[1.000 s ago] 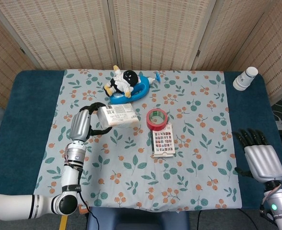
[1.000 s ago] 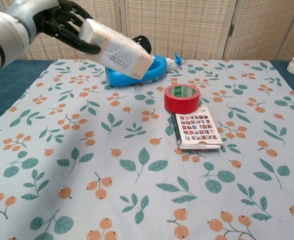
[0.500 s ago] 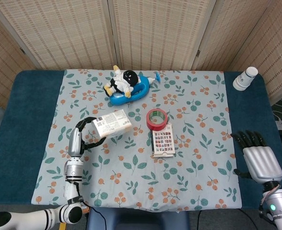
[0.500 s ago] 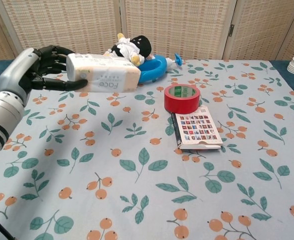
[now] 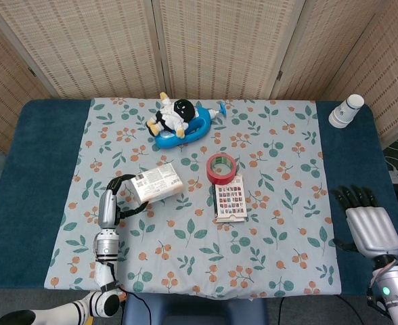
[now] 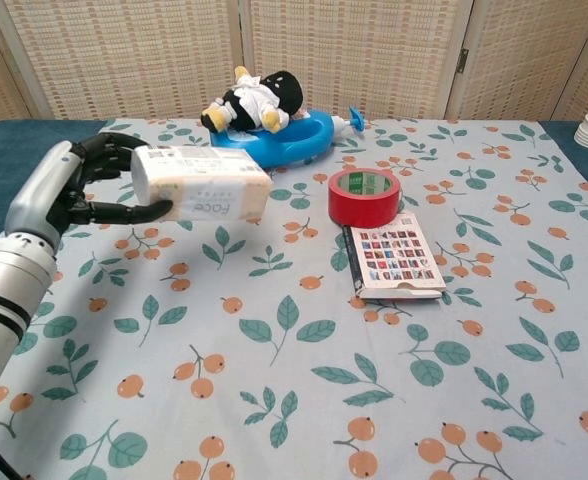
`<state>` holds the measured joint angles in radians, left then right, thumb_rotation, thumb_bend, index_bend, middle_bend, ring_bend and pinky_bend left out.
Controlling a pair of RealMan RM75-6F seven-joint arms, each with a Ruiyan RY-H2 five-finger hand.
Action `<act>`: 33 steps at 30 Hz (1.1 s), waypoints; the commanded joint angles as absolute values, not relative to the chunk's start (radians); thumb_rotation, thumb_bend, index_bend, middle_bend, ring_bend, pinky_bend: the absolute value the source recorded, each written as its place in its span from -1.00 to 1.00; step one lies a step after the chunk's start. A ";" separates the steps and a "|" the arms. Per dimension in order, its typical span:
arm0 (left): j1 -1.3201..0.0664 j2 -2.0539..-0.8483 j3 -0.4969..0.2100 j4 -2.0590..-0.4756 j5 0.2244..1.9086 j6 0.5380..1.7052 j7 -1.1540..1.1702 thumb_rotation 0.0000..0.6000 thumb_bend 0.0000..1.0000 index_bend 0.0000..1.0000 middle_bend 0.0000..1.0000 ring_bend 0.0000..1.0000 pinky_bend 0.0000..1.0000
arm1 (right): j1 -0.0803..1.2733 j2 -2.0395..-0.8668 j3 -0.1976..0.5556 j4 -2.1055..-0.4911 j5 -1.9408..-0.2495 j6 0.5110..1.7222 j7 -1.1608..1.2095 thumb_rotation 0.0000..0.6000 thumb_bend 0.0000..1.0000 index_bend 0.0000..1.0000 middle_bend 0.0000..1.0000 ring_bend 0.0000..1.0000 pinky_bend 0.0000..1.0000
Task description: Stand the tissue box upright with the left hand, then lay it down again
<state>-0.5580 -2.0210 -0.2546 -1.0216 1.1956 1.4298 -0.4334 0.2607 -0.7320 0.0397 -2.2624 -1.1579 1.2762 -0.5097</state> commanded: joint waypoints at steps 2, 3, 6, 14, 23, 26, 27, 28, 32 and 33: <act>-0.538 -2.038 -0.251 -0.977 1.210 1.395 -0.463 1.00 -0.65 -0.36 -0.04 -0.61 -0.70 | 0.264 -0.736 0.038 -2.259 -1.151 1.272 -0.515 1.00 -0.77 -0.78 -0.88 -1.00 -0.93; -0.535 -2.041 -0.250 -0.968 1.213 1.391 -0.467 1.00 -0.65 -0.36 -0.04 -0.61 -0.70 | 0.265 -0.737 0.038 -2.259 -1.149 1.271 -0.517 1.00 -0.77 -0.78 -0.88 -1.00 -0.93; -0.526 -2.049 -0.247 -0.940 1.221 1.375 -0.479 1.00 -0.65 -0.36 -0.04 -0.61 -0.70 | 0.269 -0.737 0.039 -2.261 -1.144 1.270 -0.520 1.00 -0.77 -0.78 -0.88 -1.00 -0.93; -0.510 -2.068 -0.244 -0.874 1.246 1.340 -0.504 1.00 -0.66 -0.36 -0.04 -0.61 -0.67 | 0.271 -0.741 0.036 -2.258 -1.140 1.271 -0.521 1.00 -0.77 -0.78 -0.88 -1.00 -0.93; -0.492 -2.073 -0.253 -0.853 1.257 1.316 -0.512 1.00 -0.65 -0.37 -0.04 -0.61 -0.67 | 0.271 -0.734 0.037 -2.263 -1.145 1.274 -0.512 1.00 -0.77 -0.78 -0.88 -1.00 -0.93; -0.488 -2.068 -0.253 -0.860 1.265 1.308 -0.525 1.00 -0.67 -0.59 -0.19 -0.67 -0.68 | 0.271 -0.735 0.034 -2.262 -1.148 1.273 -0.513 1.00 -0.77 -0.78 -0.88 -1.00 -0.93; -0.487 -2.064 -0.249 -0.861 1.273 1.306 -0.536 1.00 -0.69 -0.77 -0.33 -0.76 -0.71 | 0.271 -0.736 0.034 -2.262 -1.149 1.273 -0.513 1.00 -0.77 -0.78 -0.88 -1.00 -0.93; -0.485 -2.060 -0.246 -0.861 1.276 1.300 -0.541 1.00 -0.71 -0.90 -0.49 -0.85 -0.74 | 0.271 -0.736 0.033 -2.262 -1.150 1.273 -0.513 1.00 -0.77 -0.78 -0.88 -1.00 -0.93; -0.480 -2.048 -0.255 -0.874 1.272 1.282 -0.546 1.00 -0.76 -1.00 -0.97 -1.00 -0.88 | 0.271 -0.737 0.032 -2.262 -1.151 1.273 -0.515 1.00 -0.77 -0.78 -0.88 -1.00 -0.93; -0.478 -2.045 -0.256 -0.877 1.271 1.278 -0.545 1.00 -0.76 -1.00 -0.99 -1.00 -0.89 | 0.271 -0.738 0.031 -2.262 -1.151 1.274 -0.516 1.00 -0.77 -0.78 -0.88 -1.00 -0.93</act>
